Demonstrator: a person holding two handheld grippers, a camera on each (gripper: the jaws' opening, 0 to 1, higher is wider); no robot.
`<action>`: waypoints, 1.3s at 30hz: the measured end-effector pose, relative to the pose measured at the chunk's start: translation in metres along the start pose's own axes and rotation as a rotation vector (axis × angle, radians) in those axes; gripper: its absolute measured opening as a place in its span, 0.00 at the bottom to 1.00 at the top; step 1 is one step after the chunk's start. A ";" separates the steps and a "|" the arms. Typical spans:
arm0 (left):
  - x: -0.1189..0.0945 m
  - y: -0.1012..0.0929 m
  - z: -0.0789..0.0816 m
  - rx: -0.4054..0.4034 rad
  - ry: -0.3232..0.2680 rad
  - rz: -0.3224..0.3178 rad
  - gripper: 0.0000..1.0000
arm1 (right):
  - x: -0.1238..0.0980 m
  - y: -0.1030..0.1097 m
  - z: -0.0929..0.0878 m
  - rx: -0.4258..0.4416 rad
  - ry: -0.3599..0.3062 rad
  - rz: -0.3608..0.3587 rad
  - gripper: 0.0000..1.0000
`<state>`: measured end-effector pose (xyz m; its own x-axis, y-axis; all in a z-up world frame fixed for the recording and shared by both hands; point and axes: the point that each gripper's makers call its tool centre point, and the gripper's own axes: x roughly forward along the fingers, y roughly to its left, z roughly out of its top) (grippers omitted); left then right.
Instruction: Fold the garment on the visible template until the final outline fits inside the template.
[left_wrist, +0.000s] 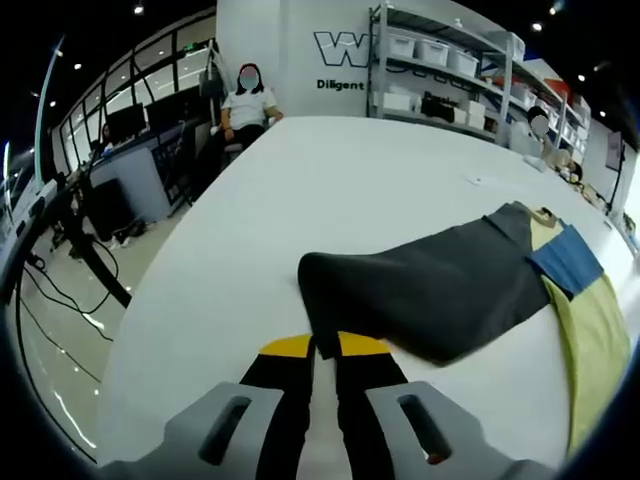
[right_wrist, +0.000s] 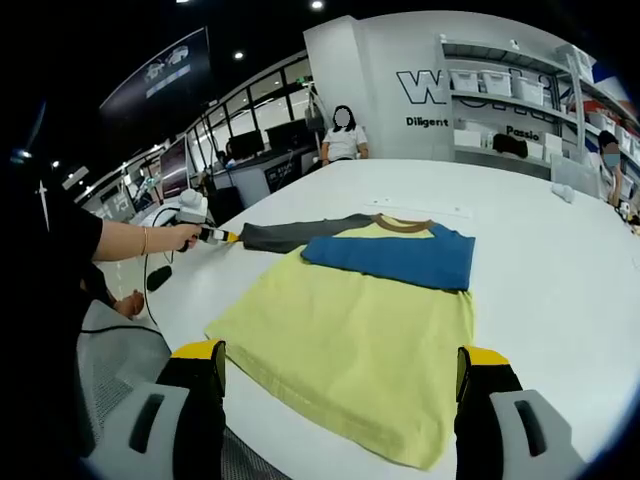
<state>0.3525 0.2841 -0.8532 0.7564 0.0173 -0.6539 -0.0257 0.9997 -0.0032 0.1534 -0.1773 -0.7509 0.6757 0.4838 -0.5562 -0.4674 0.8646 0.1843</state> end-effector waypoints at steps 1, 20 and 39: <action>0.000 0.000 0.000 0.002 0.001 0.002 0.04 | 0.000 0.000 0.000 0.000 0.000 0.000 0.99; -0.004 0.002 0.003 0.047 0.009 0.012 0.00 | -0.002 -0.002 0.003 0.001 -0.010 -0.008 0.98; -0.030 0.033 0.016 0.191 0.044 -0.019 0.00 | -0.001 0.008 0.006 -0.014 -0.016 0.010 0.99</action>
<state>0.3394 0.3169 -0.8210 0.7262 0.0015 -0.6875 0.1163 0.9853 0.1251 0.1532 -0.1701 -0.7440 0.6799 0.4943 -0.5417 -0.4819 0.8579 0.1781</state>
